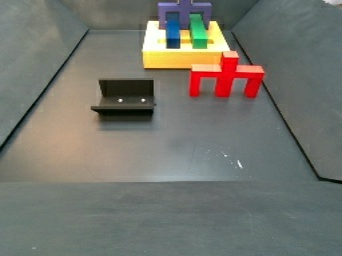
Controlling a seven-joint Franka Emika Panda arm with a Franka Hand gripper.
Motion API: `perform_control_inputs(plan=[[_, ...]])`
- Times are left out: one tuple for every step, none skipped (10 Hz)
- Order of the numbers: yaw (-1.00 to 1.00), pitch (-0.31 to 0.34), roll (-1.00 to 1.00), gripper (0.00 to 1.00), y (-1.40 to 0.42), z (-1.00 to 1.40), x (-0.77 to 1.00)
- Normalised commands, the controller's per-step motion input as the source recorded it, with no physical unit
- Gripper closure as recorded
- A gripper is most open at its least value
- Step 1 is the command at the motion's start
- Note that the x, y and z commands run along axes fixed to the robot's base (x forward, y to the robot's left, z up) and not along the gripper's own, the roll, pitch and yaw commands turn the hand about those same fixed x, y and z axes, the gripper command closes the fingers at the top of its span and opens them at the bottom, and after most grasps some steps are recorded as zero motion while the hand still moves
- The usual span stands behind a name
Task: Pick up the purple object. Move up. Place the purple object on the fixture. Regrasp the purple object. Move to above the board. Insert the purple object.
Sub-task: Insert the purple object.
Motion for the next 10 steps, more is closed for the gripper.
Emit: perform_control_inputs(plan=[[0.00,0.000,0.18,1.00,0.00,-0.08,0.03],[0.00,0.024,0.15,1.00,0.01,-0.05,0.01],[0.00,0.000,0.10,1.00,0.00,0.00,-0.03],[0.00,0.000,0.04,1.00,0.03,0.00,-0.04],[0.00,0.000,0.00,1.00,0.06,0.11,0.00],[0.00,0.000,0.00,1.00,0.00,0.14,0.00],[0.00,0.000,0.02,1.00,0.00,0.07,0.00],[0.00,-0.027,0.09,1.00,0.00,-0.11,0.00],[0.00,-0.026,0.13,1.00,0.00,-0.25,0.00],[0.00,-0.019,0.16,1.00,0.00,-0.26,0.00]])
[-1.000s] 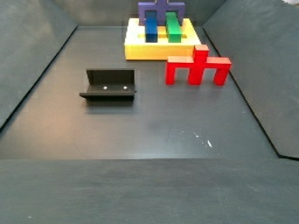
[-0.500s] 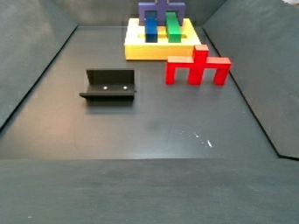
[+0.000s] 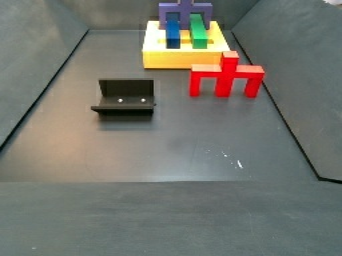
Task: Pick up the purple object. Move up. Place the purple object on the fixture. Regrasp the purple object. Move to above the board. Insert the purple object.
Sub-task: Insert the purple object.
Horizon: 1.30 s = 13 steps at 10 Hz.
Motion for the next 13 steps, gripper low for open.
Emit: perform_control_inputs(plan=[[0.00,-0.019,0.15,1.00,0.00,-0.23,0.00],[0.00,-0.034,0.16,1.00,0.00,-0.28,0.00],[0.00,-0.049,0.15,1.00,0.00,-0.27,-0.05],[0.07,0.027,0.16,1.00,0.03,-0.07,0.29],[0.03,0.086,0.12,1.00,0.09,0.04,0.19],[0.01,0.051,0.17,1.00,0.00,0.00,0.09],[0.00,0.000,0.15,1.00,-0.02,-0.21,0.00],[0.00,-0.023,0.15,1.00,-0.08,-0.33,-0.01],[0.00,-0.034,0.18,1.00,-0.13,-0.50,-0.03],[0.00,-0.164,0.09,1.00,-0.13,-0.75,-0.16],[0.01,-0.209,0.06,1.00,-0.14,-0.84,-0.13],[0.00,-0.141,0.10,1.00,-0.11,-0.71,-0.06],[0.00,0.000,0.00,1.00,0.00,0.00,0.00]])
